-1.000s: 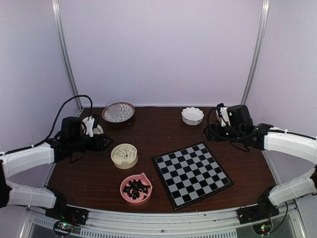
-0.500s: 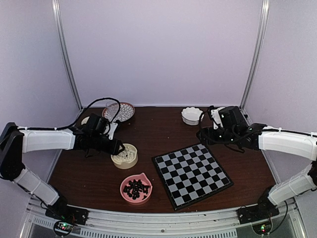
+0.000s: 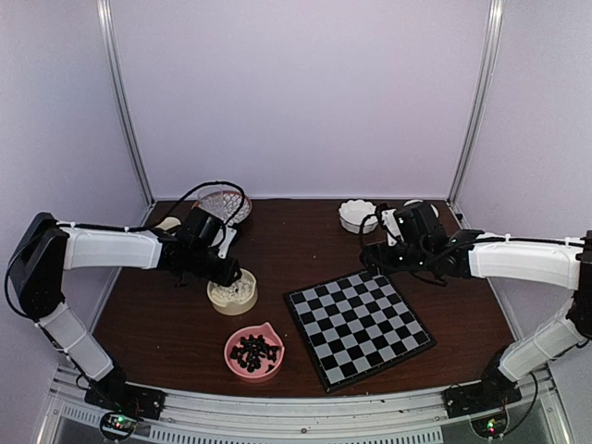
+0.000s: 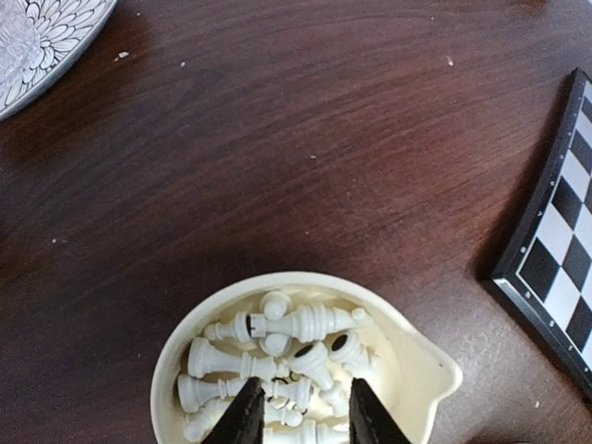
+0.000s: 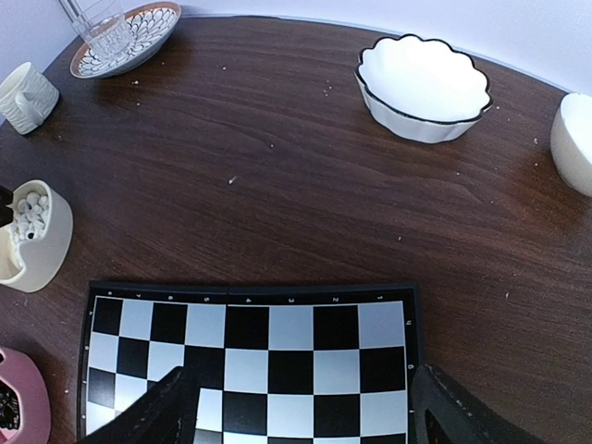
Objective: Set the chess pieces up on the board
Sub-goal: Pick up the pawn from the storage box.
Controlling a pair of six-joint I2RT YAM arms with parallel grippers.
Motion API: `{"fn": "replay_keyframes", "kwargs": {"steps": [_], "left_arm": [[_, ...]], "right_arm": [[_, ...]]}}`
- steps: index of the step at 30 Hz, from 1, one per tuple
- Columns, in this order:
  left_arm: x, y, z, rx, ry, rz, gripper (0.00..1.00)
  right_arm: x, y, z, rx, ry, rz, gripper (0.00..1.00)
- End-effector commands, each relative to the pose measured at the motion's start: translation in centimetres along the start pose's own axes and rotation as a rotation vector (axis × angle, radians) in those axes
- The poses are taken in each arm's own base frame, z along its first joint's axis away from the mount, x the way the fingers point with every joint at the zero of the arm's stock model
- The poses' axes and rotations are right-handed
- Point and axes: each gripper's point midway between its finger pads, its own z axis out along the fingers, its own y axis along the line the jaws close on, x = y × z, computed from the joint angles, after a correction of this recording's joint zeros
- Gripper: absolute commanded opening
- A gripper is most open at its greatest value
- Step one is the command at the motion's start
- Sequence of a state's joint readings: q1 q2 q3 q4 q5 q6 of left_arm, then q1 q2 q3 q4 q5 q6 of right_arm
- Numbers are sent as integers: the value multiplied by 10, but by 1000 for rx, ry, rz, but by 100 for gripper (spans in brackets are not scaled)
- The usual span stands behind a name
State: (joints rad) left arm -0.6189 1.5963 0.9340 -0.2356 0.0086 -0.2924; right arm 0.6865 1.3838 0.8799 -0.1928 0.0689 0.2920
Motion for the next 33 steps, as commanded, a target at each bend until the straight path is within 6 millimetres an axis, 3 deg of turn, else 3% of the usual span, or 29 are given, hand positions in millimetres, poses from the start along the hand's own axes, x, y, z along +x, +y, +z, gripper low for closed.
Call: {"fn": "replay_keyframes", "kwargs": {"steps": [1, 14, 33], "left_arm": [[-17, 8, 9, -57, -4, 16, 30], [-23, 14, 39, -103, 46, 18, 20], [-12, 18, 50, -122, 112, 8, 17]], "right_arm": [[-15, 5, -3, 5, -28, 46, 82], [-7, 3, -4, -7, -61, 78, 82], [-8, -4, -10, 22, -76, 71, 82]]}}
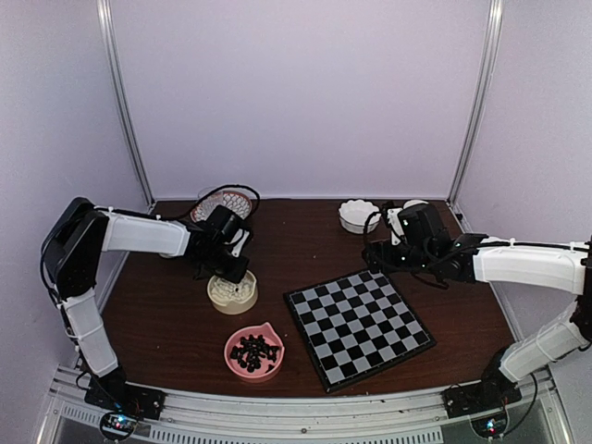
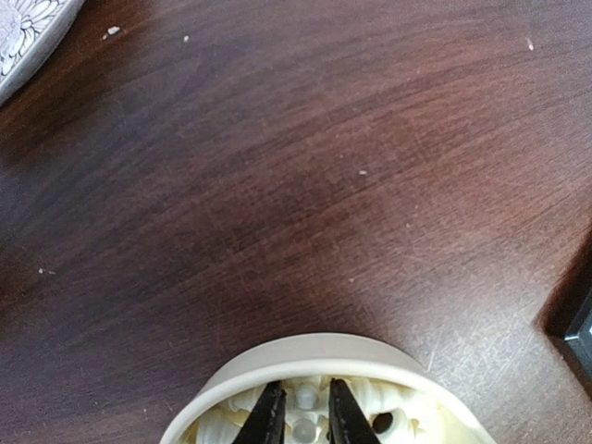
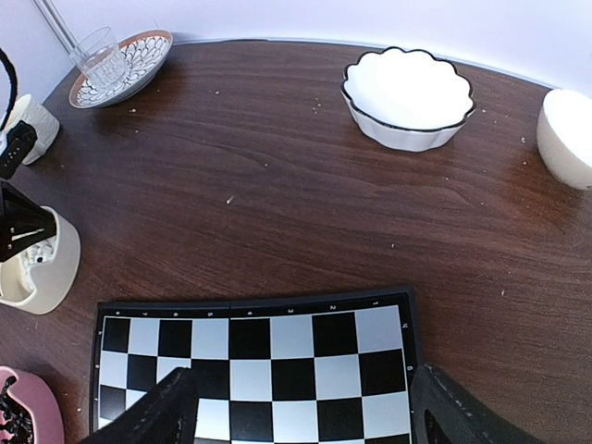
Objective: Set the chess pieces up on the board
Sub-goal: Pick up the pawn from the storage box.
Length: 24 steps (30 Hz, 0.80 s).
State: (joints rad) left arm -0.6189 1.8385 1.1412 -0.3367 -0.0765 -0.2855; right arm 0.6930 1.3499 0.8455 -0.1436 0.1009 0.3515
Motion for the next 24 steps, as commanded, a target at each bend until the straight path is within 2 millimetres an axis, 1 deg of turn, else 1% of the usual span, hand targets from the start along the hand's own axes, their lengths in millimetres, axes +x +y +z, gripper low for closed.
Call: {"fn": "replay_keyframes", "kwargs": {"steps": [1, 4, 10, 13, 18, 24], "left_arm": [[-7, 3, 3, -17, -5, -4, 16], [-5, 4, 4, -25, 6, -5, 15], [-10, 2, 1, -16, -12, -4, 11], [-15, 1, -9, -2, -48, -6, 10], [-23, -4, -34, 37, -113, -12, 9], [-24, -8, -47, 67, -134, -17, 7]], "right_arm": [[-3, -1, -4, 12, -22, 6, 82], [-3, -1, -4, 11, -22, 6, 82], [-4, -1, -5, 9, -24, 6, 82], [-4, -1, -6, 10, -26, 6, 82], [-5, -1, -7, 12, -29, 4, 82], [-5, -2, -7, 15, -30, 2, 82]]}}
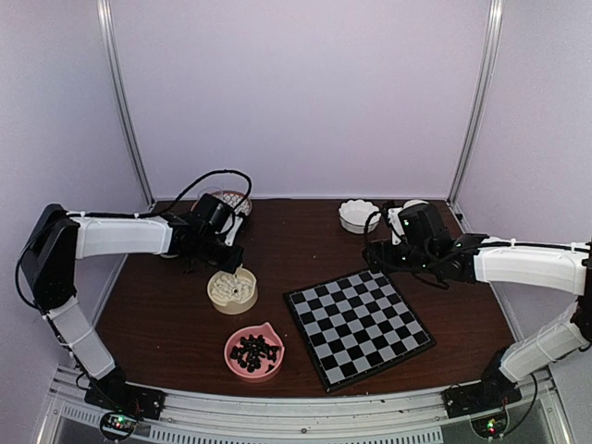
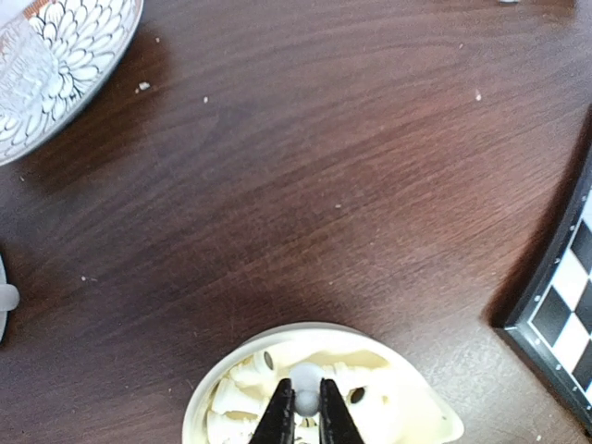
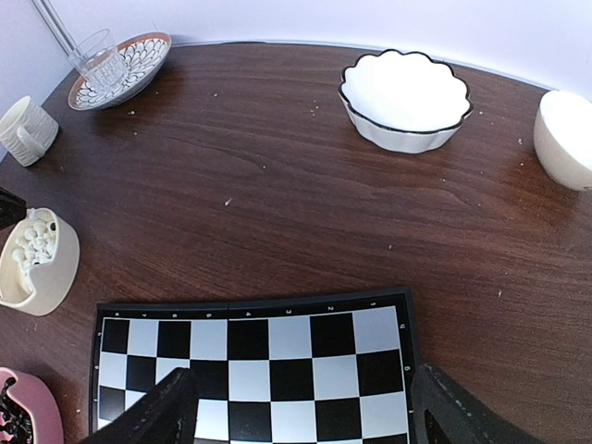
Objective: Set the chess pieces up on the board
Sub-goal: Pick up the pawn from the storage box, then place the pawn at h2.
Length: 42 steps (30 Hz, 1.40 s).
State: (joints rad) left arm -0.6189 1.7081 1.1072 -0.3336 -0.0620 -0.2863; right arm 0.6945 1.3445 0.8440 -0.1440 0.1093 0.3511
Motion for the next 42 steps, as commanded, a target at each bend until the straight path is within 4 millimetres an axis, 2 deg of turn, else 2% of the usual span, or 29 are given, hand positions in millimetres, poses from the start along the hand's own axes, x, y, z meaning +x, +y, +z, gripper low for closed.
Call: {"fn": "replay_keyframes", "kwargs": {"steps": [1, 6, 19, 30, 34, 42], "left_arm": [[-6, -6, -9, 42, -37, -11, 7], [-6, -18, -17, 93, -44, -18, 7], [-7, -124, -40, 350, -94, 133, 7], [4, -183, -10, 383, -46, 270, 6], [6, -193, -3, 384, -32, 284, 6], [11, -186, 13, 327, 2, 291, 6]], "right_arm": [[-4, -1, -6, 10, -26, 2, 82], [-4, -2, -7, 13, -27, 0, 82], [-6, -8, -13, 35, -55, 2, 82], [-8, -12, -16, 47, -75, 6, 83], [-9, -13, -18, 50, -80, 7, 83], [-8, -13, -18, 52, -78, 7, 82]]}}
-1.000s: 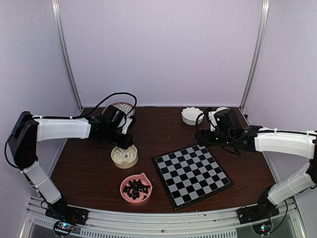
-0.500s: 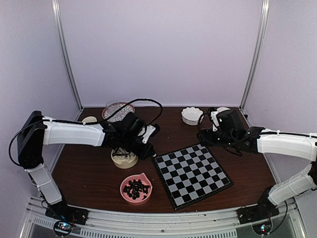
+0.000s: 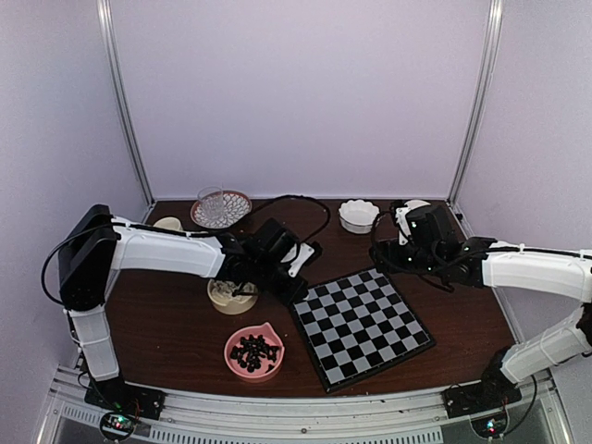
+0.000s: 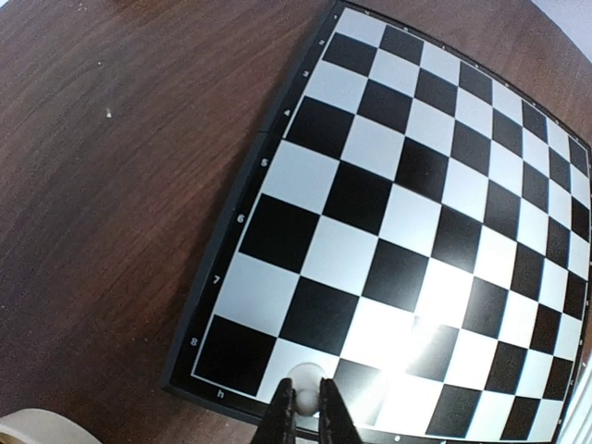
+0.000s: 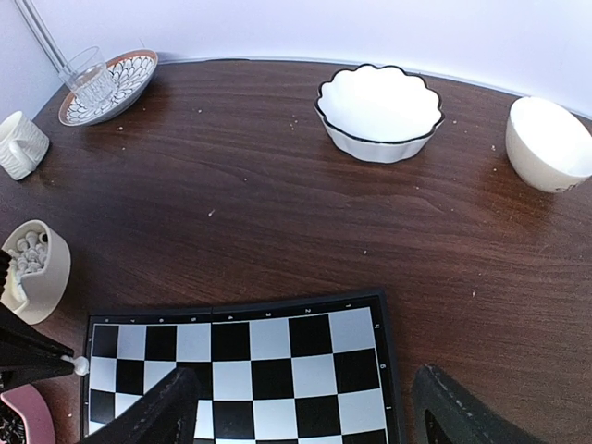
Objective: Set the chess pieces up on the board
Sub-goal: Place the pawn at h2.
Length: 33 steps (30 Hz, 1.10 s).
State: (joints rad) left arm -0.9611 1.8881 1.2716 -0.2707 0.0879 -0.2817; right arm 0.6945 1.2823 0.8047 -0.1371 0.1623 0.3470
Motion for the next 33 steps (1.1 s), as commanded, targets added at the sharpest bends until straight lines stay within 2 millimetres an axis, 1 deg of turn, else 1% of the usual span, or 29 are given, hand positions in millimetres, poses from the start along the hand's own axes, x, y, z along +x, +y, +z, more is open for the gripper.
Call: {"fn": "replay_keyframes", "kwargs": {"steps": [1, 8, 14, 25, 33], "left_arm": [[-4, 8, 7, -37, 3, 16, 6], [2, -1, 8, -1, 18, 24, 6], [9, 3, 12, -27, 42, 29, 6], [19, 4, 20, -28, 79, 34, 7], [19, 3, 22, -15, 83, 29, 7]], "right_arm": [[-5, -2, -5, 12, -33, 4, 82], [-6, -3, -6, 14, -35, 4, 83], [-5, -3, -6, 15, -34, 4, 83], [-5, -3, -7, 18, -33, 3, 83], [-5, -3, -7, 17, -32, 3, 83]]}}
